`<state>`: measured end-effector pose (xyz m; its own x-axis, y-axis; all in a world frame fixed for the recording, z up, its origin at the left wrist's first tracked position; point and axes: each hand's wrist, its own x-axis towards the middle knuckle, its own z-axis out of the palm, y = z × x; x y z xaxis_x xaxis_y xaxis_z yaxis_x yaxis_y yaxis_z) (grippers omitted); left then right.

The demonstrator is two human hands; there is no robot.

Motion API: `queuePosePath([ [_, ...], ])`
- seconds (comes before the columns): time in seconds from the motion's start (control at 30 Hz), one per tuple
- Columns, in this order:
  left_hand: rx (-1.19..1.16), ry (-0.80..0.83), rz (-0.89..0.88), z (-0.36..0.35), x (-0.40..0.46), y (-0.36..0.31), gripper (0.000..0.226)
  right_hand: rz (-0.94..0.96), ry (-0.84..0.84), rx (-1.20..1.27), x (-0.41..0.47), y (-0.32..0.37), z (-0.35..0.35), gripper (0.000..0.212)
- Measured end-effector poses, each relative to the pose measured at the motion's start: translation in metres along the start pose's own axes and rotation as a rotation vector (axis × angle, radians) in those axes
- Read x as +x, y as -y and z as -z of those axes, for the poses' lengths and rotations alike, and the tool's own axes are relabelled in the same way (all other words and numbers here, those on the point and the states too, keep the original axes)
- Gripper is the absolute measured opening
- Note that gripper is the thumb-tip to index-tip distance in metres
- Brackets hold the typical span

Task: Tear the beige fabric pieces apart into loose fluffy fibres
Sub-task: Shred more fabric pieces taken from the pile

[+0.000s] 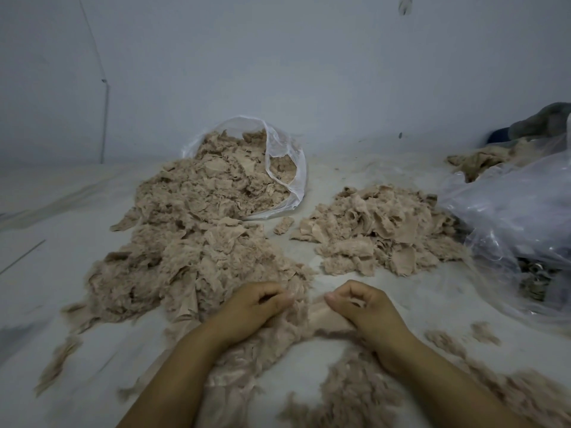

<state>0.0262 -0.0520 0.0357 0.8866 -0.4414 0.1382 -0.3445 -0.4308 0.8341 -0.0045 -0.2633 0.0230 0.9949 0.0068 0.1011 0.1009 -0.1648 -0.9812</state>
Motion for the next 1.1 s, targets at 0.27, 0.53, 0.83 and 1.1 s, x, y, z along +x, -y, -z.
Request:
queuePosePath([
  [0.27,-0.116,-0.075,0.011,-0.022,0.007,-0.007,0.022,0.081,-0.116,-0.055,0.001,0.001,-0.009,0.031],
  [0.53,-0.188,-0.121,0.001,-0.012,0.004,-0.007,0.027,0.073,-0.213,-0.038,0.002,0.001,-0.003,0.028],
  [0.83,-0.351,-0.016,-0.016,-0.015,-0.002,-0.015,0.014,0.057,0.085,-0.088,-0.008,0.009,-0.003,0.035],
  [1.1,-0.117,-0.106,-0.056,-0.029,0.006,-0.013,0.024,0.064,-0.11,-0.052,0.0,0.001,-0.002,0.018],
])
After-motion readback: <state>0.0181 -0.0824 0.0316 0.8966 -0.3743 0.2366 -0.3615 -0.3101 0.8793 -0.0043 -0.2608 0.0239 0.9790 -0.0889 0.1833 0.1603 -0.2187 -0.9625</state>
